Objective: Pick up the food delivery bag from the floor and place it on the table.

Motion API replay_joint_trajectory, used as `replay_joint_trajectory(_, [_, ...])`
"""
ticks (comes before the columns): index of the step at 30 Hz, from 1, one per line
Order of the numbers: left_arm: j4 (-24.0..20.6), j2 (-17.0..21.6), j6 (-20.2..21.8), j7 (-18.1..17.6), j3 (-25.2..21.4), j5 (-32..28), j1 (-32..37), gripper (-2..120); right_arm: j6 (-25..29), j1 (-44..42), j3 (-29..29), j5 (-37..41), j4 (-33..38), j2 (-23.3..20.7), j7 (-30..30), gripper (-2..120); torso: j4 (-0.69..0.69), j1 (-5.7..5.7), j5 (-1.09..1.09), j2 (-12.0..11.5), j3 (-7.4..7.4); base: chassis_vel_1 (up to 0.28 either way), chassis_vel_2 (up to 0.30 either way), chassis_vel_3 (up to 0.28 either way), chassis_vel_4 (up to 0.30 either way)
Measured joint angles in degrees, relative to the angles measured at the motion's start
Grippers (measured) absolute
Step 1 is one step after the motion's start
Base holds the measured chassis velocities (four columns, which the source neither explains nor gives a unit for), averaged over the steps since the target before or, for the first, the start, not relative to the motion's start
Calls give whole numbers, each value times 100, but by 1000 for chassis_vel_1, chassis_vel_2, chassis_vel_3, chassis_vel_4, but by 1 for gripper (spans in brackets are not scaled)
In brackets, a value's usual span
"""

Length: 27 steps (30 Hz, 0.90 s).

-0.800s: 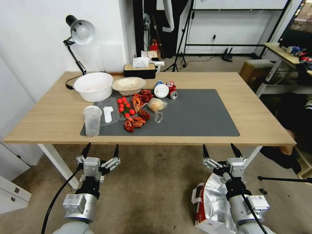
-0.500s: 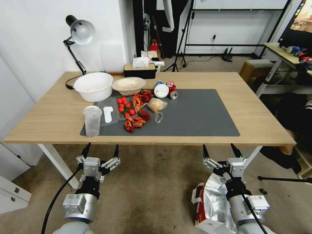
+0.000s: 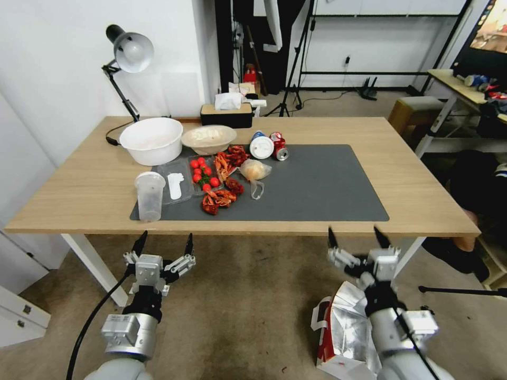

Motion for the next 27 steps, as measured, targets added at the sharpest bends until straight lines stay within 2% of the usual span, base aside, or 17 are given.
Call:
replay_joint_trajectory(2, [49,106,-44,-9,-10,-167,-109,100,-4,6,-5,30,8,-4,8,100,-3,0,0,0,0,0,0,0,0])
replay_joint_trajectory(3, [82,141,-47,-27,4,-301,-152,100,-11,10,-8,40,13,-6,11,100,3,0,0,0,0,0,0,0,0])
replay_joint_trajectory(8, [137,157,-127,-52,26,-487,-147,100,-19,55,-19,48,0,-4,20,100,4,0,1,0,0,0,0,0,0])
replay_joint_trajectory(21, [175,125,-362,-44,-8,-440,-133,100,-15,68,-22,48,-13,-14,16,100,3,-1,2,-2,-1,0,0,0,0])
replay_joint_trajectory(27, [176,117,-366,-46,-11,-399,-114,100,0,74,-36,49,-10,5,16,100,3,-45,1,-99,-53,0,0,0,0])
